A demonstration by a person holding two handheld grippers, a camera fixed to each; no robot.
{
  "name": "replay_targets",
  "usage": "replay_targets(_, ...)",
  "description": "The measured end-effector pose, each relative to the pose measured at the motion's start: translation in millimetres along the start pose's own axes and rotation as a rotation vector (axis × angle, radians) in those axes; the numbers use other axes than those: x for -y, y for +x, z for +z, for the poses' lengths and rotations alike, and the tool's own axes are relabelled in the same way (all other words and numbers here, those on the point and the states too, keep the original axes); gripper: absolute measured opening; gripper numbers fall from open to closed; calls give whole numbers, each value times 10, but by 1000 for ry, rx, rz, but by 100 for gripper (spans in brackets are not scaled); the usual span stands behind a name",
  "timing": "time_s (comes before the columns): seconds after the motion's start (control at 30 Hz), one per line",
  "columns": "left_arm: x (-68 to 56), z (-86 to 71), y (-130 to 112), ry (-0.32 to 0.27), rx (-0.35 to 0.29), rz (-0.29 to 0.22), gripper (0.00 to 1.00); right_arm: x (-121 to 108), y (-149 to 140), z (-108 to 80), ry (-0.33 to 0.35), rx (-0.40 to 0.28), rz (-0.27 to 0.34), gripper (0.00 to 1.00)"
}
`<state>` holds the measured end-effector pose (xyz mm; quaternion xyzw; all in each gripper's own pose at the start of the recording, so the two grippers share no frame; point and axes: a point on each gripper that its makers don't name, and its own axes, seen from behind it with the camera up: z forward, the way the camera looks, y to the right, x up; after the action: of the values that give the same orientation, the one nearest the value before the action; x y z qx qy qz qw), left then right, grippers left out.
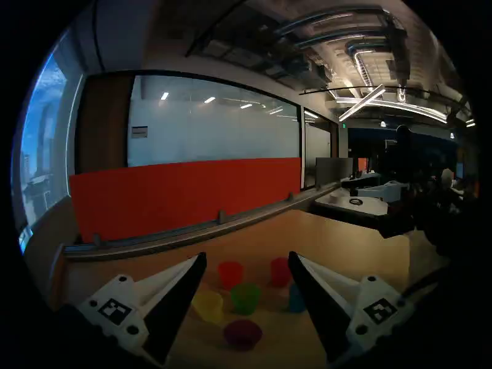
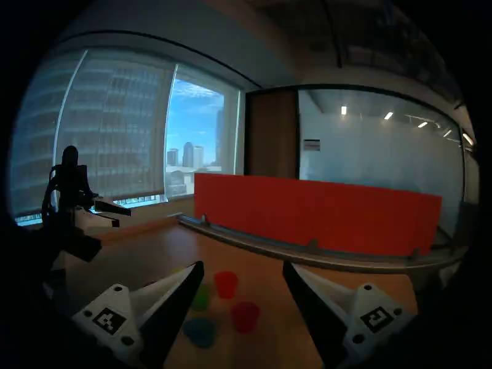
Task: Pour water
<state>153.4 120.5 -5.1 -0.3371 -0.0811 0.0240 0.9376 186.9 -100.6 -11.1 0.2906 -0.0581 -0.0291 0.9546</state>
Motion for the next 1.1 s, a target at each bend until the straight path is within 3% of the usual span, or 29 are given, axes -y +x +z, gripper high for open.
replay_targets(0.3, -72, 74, -201, -49, 85, 31, 99, 14, -190, -16, 10, 79, -7, 100)
replay_targets(0.57, -107, 118, -297, -71, 121, 40, 99, 45, -340, -56, 34, 152, -30, 99)
replay_targets(0.87, -229, 189, -403, -119, 154, 25, 99, 21, -374, -53, 34, 162, -51, 99)
replay_targets(1.1, -399, 316, -624, -178, 233, 47, 99, -47, -428, -17, 28, 168, -38, 100)
